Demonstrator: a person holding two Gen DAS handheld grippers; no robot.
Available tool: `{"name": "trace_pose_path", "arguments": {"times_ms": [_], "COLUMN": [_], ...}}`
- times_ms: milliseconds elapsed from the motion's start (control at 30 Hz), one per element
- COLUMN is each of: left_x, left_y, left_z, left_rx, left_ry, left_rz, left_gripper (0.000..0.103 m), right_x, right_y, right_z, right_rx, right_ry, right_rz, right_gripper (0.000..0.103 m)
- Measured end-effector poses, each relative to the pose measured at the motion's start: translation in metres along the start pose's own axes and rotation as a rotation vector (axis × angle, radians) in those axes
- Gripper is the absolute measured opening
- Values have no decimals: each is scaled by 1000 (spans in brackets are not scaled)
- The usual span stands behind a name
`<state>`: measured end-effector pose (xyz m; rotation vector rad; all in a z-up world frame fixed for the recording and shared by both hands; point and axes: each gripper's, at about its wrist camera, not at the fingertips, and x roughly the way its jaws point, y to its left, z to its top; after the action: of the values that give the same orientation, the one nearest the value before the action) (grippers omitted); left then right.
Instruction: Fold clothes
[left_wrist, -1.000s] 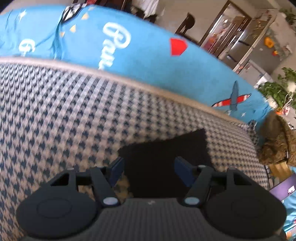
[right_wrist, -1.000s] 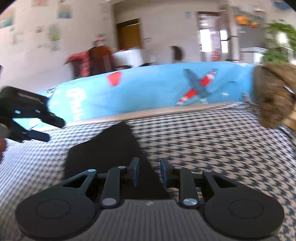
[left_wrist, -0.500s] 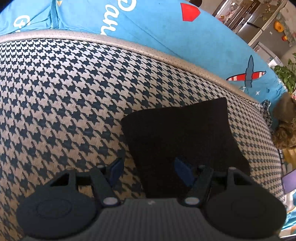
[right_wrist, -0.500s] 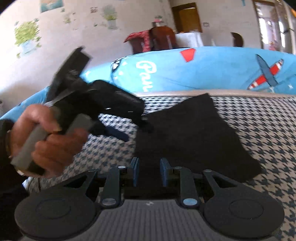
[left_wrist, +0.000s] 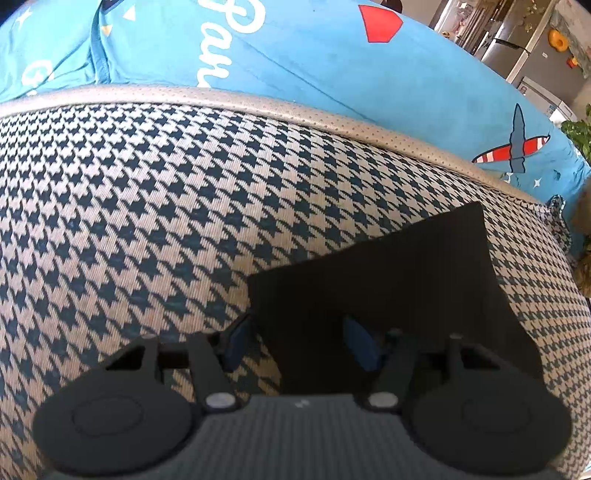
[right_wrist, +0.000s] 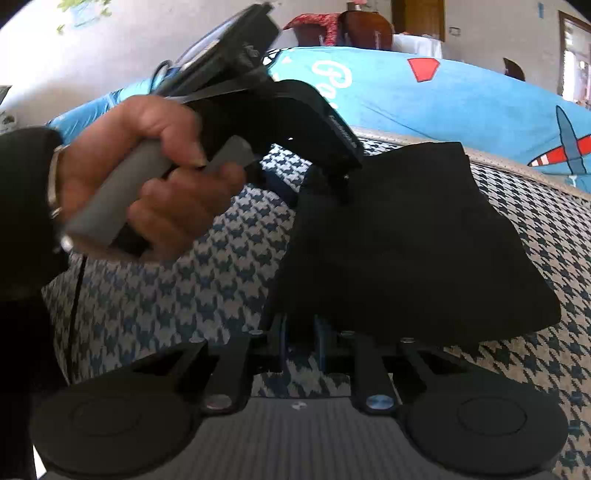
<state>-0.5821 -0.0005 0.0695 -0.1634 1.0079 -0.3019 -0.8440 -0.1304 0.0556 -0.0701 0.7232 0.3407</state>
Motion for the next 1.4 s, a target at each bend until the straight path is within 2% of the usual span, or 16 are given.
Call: {"name": "trace_pose_path", "arguments": {"times_ms": [233, 400, 500, 633, 767, 867, 1000, 1100, 1267, 1400], "left_x": [5, 0, -11, -25, -22, -14, -4, -2, 0, -2], "left_y": [-2, -2, -1, -9, -23, -33, -37, -34, -31, -24], "left_z": [6, 8, 10, 9, 1, -6, -14, -13, -12, -8], "left_rx": [7, -15, -28, 8, 69, 102, 144, 137, 128, 76], "left_ry": [-18, -19, -41, -81, -74, -54, -55, -54, -44, -35], "left_rz": [8, 4, -7, -12, -13, -8, 32, 32, 27, 8], "left_gripper": [56, 54, 57, 59, 59, 59, 65, 67, 69, 70], "right_x": [-1, -14, -22, -27, -20, -15, -5, 3, 2, 0], "right_y": [3, -3, -7, -15, -21, -23, -21, -24, -28, -29], "right_z": [-6, -2, 1, 7, 11, 11, 8, 5, 2, 4], "right_rx": [-26, 17, 46, 74, 111, 125, 120, 114, 121, 109], "right_ry": [19, -29, -60, -147, -162, -156, -109, -46, -24, 7], "right_rz": [-3, 29, 50, 0, -72, -101, -120, -128, -116, -110], "right_gripper": [17, 17, 17, 17, 17, 17, 17, 16, 16, 16]}}
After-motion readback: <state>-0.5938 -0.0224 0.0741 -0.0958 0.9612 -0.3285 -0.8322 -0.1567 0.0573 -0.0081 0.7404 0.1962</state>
